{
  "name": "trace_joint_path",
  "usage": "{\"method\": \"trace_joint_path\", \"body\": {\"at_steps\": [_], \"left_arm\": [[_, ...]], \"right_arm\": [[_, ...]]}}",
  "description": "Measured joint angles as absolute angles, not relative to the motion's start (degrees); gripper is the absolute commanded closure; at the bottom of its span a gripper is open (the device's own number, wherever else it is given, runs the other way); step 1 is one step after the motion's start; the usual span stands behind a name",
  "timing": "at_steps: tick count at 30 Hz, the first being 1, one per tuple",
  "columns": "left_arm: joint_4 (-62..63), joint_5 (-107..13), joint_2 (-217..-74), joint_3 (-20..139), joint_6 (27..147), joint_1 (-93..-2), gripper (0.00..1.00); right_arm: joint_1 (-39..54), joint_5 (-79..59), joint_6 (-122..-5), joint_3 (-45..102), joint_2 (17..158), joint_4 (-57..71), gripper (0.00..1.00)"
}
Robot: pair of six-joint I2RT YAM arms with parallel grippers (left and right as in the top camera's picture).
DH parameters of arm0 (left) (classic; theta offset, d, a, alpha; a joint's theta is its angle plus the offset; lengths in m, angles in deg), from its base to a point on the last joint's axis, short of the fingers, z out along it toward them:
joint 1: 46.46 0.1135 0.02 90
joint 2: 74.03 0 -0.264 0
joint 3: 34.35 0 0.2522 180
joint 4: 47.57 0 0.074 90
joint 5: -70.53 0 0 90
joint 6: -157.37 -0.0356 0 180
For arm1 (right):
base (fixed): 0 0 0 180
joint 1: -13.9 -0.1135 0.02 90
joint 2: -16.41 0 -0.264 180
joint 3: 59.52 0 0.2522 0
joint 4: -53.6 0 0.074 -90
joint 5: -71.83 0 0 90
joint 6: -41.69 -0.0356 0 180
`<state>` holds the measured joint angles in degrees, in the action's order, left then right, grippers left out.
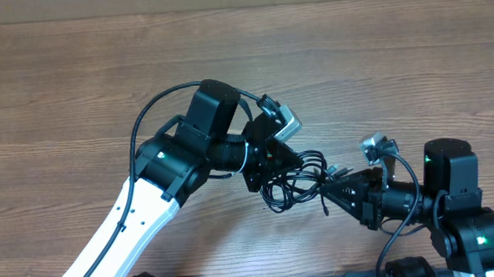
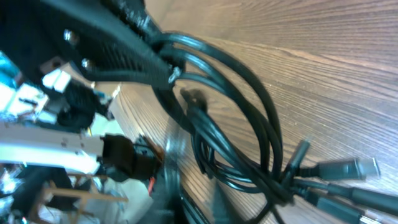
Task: Untangle cables
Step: 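Move the right gripper toward the hanging cables below the left gripper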
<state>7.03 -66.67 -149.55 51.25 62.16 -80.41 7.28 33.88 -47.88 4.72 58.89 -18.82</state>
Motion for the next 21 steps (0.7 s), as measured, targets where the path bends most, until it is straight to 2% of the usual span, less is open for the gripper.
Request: {"method": "trace_joint_path", "body": {"at_steps": [6,15,21], "left_arm": [[7.7,-66.3,-149.6,51.2,62.7,-80.6,0.96],[14.6,-60.1,-149.6,51.2,62.8,-80.6,0.96],[18.9,-53.4,-149.6,51.3,62.8,-80.6,0.96]], "right_arm": [[7.3,29.4,-48.9,4.7,58.9,-19.6,0.96],[7.3,9.9,-64.9,4.7,58.9,-21.1,0.96],[7.3,3.9,-71.0,4.7,58.9,-21.5,0.96]]}}
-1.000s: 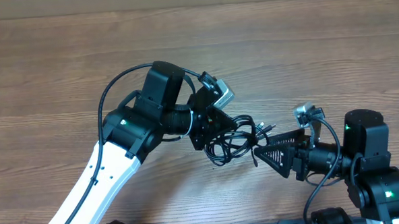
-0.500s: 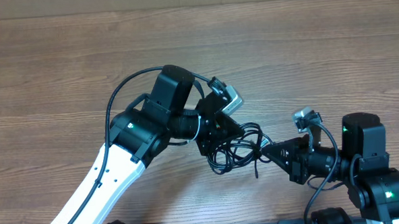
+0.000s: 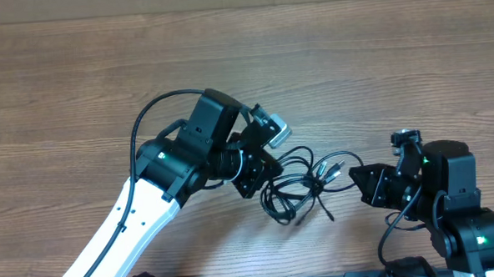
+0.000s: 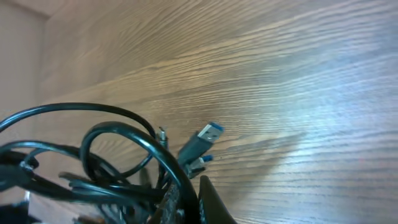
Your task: Untangle cables
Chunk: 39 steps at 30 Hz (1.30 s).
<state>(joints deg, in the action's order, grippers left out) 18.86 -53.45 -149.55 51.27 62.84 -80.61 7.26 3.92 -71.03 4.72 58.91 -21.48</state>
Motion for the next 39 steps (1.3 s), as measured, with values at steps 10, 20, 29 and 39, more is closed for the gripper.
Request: {"method": "trace_joint_path", "body": {"at_steps": [10,20,29,39], "left_arm": [[22.4,-43.1,-149.6,51.3,63.1,-81.0,0.96],[24.1,-25.8,-149.6,51.3,79.1,-81.2,0.96],[23.4,-22.7,-149.6,51.3,80.2,-81.2,0.96],[19.6,-28.8,-149.6,51.3,77.5,-81.2,0.96]], "right_arm": [[7.3,0.3,-76.1,4.7,58.9,-22.7,0.96],[7.3,-4.7,-79.3,4.7,58.9,-24.7,0.96],[7.3,-7.4,-79.8,4.7,58.9,-25.2,0.71],[7.3,-7.2,-79.6,4.7,58.9,-25.7,0.09]]}}
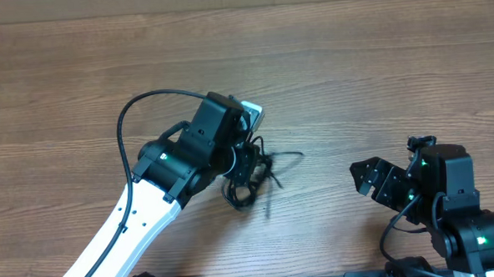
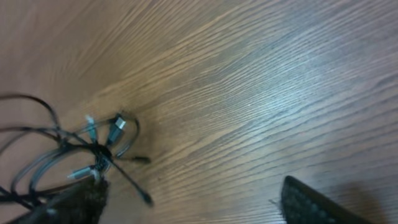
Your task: Untangle cables
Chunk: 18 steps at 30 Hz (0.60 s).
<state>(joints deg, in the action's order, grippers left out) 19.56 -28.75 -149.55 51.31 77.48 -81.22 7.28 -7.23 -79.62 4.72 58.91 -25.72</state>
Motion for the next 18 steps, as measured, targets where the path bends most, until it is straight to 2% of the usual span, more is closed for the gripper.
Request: {"method": "trace_joint_path", "body": {"at_steps": [11,18], "left_arm": [[2.8,-40.1,-149.6,51.3,77.5,-81.2,0.96],[-5.2,-49.3,-149.6,51.3,77.4,-81.2,0.96]], "right_arm": [[7.3,-0.7,-81.0,4.7,58.9,-25.3,0.04],[7.3,1.0,-93.3,4.7,58.9,-24.9,0.04]]}}
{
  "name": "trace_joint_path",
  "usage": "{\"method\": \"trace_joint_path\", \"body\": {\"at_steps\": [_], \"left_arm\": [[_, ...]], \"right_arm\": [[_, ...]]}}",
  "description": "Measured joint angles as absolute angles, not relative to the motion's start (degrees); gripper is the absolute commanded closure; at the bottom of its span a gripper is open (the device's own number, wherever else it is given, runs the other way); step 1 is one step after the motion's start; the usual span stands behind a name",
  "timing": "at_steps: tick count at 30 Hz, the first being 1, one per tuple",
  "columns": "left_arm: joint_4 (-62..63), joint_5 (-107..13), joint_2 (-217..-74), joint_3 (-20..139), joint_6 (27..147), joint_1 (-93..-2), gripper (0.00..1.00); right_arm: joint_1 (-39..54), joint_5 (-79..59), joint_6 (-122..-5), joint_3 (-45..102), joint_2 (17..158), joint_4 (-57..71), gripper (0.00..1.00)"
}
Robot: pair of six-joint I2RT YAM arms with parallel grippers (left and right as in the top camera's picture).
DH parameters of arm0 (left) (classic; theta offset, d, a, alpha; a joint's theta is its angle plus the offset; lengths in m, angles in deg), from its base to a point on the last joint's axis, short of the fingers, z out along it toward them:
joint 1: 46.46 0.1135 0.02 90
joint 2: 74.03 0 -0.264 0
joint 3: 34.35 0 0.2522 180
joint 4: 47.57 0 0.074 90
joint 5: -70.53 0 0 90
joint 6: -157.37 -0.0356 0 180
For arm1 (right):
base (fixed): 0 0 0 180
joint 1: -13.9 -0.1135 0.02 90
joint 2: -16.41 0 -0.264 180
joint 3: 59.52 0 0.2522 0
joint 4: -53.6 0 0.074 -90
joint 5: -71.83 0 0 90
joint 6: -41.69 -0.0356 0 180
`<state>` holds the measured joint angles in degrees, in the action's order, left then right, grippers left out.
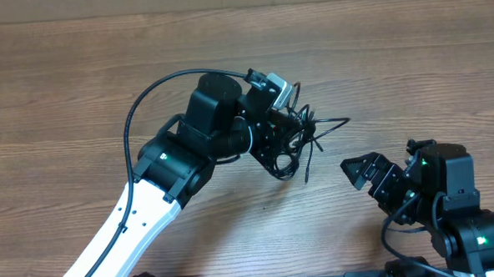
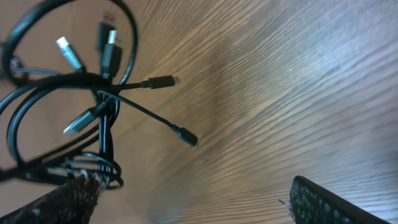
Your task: Untangle cables
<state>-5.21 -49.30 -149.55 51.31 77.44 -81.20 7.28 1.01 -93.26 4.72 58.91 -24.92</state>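
Note:
A tangled bundle of black cables (image 1: pixel 304 134) with several plugs hangs from my left gripper (image 1: pixel 281 147), which is shut on it near the middle of the table; its fingers are mostly hidden by the wrist. The right wrist view shows the same cable bundle (image 2: pixel 102 81) at the upper left, loose plug ends (image 2: pixel 186 137) sticking out toward me. My right gripper (image 1: pixel 367 172) stands open to the right of the bundle and apart from it. Nothing lies between its fingertips (image 2: pixel 326 202), only bare wood.
The wooden table (image 1: pixel 394 65) stretches around both arms. The left arm's white link (image 1: pixel 126 227) runs from the front edge up to the bundle, with its own black cable (image 1: pixel 145 101) looping over the wrist.
My left gripper has moved with the bundle from left of centre to farther back and right, closer to the right gripper. The right gripper stays open in about the same place.
First both grippers were at the bundle, the right one against its right side. Then the right gripper stood back to the right, plugs fanned out before it. The left gripper later held the bundle farther left, and now holds it back and right.

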Motion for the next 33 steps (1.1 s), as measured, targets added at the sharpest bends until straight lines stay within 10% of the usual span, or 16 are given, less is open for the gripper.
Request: {"method": "trace_joint_path", "body": {"at_steps": [33], "left_arm": [[-20.1,-64.4,-149.6,51.3,81.0,-81.3,0.96]], "right_arm": [[7.3,16.5,-104.2,4.7,70.0,-14.1,0.06]]}}
